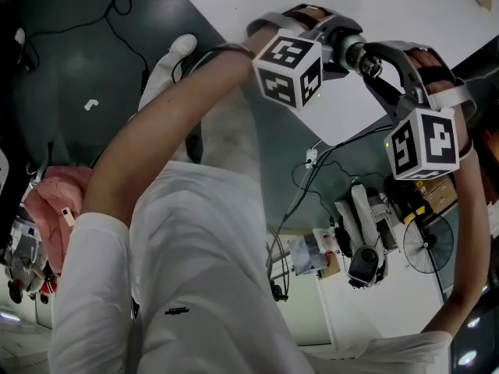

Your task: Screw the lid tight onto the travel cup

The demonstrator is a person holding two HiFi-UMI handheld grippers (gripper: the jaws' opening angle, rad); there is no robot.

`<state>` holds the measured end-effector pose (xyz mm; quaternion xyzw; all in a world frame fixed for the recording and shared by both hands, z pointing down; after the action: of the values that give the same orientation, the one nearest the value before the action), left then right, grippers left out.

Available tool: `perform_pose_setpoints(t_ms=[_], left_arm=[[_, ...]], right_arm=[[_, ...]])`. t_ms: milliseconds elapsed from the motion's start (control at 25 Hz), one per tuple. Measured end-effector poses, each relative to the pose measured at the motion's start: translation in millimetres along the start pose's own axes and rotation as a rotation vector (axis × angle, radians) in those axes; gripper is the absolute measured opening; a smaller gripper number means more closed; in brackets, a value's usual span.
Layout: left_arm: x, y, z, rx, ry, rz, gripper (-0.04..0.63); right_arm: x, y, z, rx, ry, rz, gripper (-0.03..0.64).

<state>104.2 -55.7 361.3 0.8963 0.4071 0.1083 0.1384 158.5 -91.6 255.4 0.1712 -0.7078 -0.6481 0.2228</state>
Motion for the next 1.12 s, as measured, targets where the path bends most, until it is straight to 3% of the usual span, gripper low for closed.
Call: perform_pose_setpoints(t_ms=[720,1000,1120], left_arm=[[-1,1,-2,0.011,-0.005,0.005,0.365],[0,2,-2,0.015,-0.008,0.002,0.364],[-1,3,-1,0.017,-0.008,0.002,0.364]], right_arm=[[-4,1,-13,0.257,0.768,-0.099,0.236],[-10,2,-15,0.32,0.997,-0.154,0.236],[-11,1,-17,0.333,1.027,-0.171,0.236]])
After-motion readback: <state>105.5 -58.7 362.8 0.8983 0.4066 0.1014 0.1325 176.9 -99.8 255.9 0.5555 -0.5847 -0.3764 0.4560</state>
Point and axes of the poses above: the fingertips, and each gripper's own axes: y forward along the fingers, x to its right, z out of its top, the point moved 10 cm from there along -y, backward along the fingers, and after that the axes turned 6 degrees about z, right-handed, at the moved point
